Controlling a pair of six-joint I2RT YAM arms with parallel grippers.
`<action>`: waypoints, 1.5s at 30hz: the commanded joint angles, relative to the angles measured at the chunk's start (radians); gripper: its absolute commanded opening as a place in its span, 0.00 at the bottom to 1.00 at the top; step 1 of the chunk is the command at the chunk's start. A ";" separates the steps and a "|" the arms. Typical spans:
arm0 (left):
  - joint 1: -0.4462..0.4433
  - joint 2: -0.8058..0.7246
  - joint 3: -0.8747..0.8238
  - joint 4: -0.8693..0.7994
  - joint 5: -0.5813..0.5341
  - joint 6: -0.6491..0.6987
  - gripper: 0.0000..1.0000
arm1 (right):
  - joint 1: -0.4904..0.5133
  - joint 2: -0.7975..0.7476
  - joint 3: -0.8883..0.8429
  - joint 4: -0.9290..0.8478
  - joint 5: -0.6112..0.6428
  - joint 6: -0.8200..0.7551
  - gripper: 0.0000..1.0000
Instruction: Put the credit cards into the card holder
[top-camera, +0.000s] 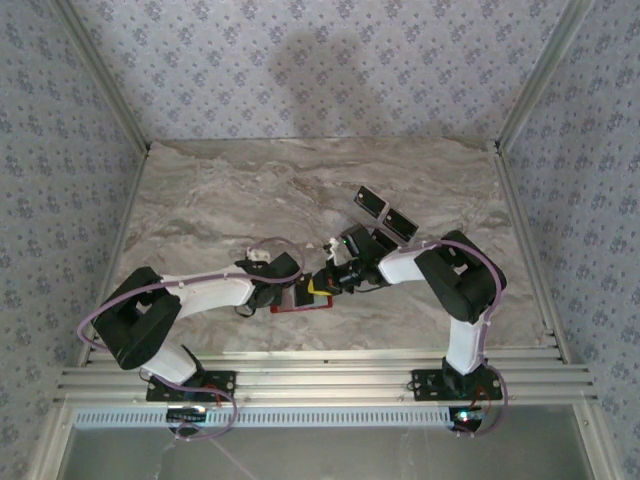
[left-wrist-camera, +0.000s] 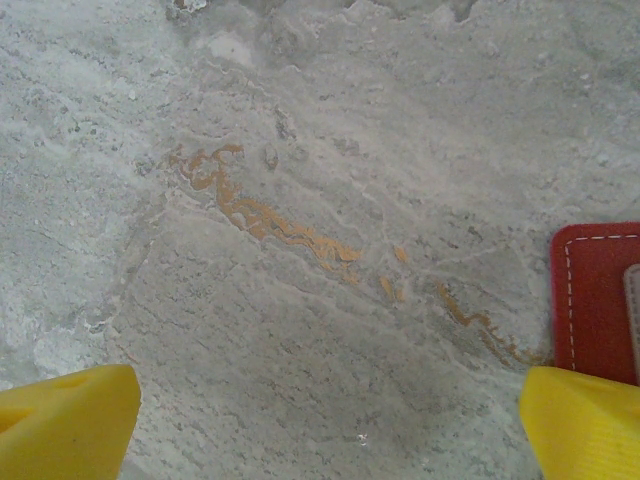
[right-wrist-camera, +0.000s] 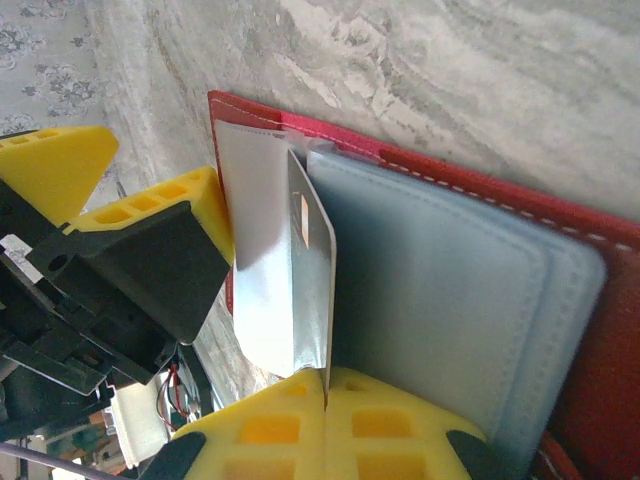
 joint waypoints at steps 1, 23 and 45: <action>0.015 0.033 -0.008 0.006 -0.003 0.004 0.98 | 0.007 0.031 0.013 -0.016 0.010 0.009 0.00; 0.014 0.027 -0.002 -0.003 -0.003 0.003 0.98 | 0.014 -0.021 0.033 -0.117 0.046 -0.024 0.33; 0.089 -0.106 -0.046 -0.014 0.026 0.010 0.99 | 0.130 -0.074 0.298 -0.619 0.347 -0.260 0.15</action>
